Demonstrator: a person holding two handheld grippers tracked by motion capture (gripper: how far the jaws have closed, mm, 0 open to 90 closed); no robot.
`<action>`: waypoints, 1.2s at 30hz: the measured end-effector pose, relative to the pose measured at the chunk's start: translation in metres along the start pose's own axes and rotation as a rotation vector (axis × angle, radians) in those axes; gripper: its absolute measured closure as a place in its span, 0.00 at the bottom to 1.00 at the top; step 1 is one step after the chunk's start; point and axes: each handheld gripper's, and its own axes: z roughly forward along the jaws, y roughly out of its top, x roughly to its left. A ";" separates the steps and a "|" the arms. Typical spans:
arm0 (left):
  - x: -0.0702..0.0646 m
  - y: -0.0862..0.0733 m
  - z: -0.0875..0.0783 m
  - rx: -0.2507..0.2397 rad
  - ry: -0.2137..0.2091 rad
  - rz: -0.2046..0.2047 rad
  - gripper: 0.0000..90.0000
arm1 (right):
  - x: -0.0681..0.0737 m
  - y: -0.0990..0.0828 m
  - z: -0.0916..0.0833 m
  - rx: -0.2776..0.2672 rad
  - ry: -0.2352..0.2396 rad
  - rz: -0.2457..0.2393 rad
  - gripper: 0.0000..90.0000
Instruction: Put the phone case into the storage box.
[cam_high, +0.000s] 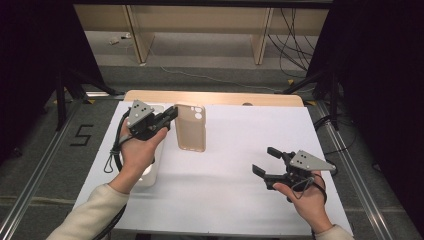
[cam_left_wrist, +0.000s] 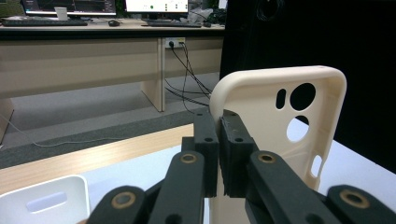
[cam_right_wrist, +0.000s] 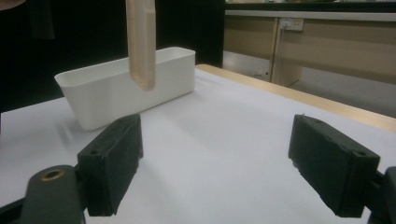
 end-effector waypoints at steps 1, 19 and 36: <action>0.000 0.000 0.000 -0.001 0.001 -0.001 0.96 | 0.000 0.000 0.000 -0.008 0.005 -0.001 0.21; 0.006 0.004 -0.004 -0.011 0.014 -0.005 0.96 | 0.000 -0.002 -0.003 0.007 0.006 0.003 0.20; 0.013 0.008 -0.008 -0.016 0.032 -0.004 0.96 | -0.001 -0.003 -0.006 0.015 -0.009 0.011 0.20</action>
